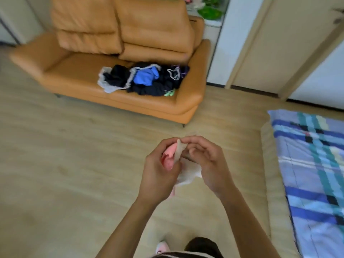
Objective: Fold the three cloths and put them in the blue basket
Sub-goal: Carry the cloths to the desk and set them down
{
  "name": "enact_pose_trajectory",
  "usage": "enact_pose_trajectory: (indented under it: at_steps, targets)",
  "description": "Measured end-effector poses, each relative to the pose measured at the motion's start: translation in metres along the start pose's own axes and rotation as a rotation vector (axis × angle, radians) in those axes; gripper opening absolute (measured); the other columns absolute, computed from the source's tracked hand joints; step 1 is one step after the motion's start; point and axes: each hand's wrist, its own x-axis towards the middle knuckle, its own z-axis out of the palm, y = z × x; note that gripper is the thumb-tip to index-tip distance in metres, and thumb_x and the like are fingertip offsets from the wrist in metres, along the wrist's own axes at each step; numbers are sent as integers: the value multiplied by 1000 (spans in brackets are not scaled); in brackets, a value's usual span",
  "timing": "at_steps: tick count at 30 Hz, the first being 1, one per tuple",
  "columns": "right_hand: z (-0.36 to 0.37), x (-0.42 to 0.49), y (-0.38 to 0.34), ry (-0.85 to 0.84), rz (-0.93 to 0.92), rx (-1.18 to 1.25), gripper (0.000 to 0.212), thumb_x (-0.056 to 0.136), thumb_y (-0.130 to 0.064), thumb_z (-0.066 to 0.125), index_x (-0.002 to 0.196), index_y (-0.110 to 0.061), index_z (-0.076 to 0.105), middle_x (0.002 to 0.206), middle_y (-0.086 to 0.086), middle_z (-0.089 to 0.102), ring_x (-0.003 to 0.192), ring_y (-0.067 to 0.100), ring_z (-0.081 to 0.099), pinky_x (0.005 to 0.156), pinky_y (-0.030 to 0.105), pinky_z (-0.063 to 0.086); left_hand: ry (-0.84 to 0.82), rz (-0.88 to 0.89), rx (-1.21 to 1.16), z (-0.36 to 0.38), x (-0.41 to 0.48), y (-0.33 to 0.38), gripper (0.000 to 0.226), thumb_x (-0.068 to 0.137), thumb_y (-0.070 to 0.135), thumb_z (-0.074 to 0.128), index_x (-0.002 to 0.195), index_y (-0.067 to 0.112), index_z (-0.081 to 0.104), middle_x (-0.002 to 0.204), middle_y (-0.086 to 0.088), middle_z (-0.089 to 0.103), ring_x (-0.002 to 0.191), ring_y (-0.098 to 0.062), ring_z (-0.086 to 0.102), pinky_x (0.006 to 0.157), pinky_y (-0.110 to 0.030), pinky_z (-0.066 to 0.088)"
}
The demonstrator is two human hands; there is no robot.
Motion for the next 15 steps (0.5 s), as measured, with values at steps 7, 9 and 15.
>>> enact_pose_trajectory:
  at_steps: [7,9,15]
  targets:
    - [103,121,10,-286,6,74,28,89,4,53,108,-9,70,88,9,73,89,15,68,82,21,50,362,-61,90,-99,65,-25,48,80,-15,56,110,20,70,98,11,75,95,-6,70,78,-14,52]
    - [129,158,16,-322,13,94,29,86,-3,56,108,-16,71,89,15,73,91,26,69,88,31,53,450,-83,109,-122,86,-33,48,80,-15,55,107,22,71,96,12,75,94,-6,70,77,-14,52]
    - [200,272,23,-449,66,115,30,92,5,56,115,-12,64,95,11,76,97,23,71,87,24,50,773,-181,180,-196,147,-47,51,77,-16,55,98,27,72,93,13,75,90,-6,70,74,-19,55]
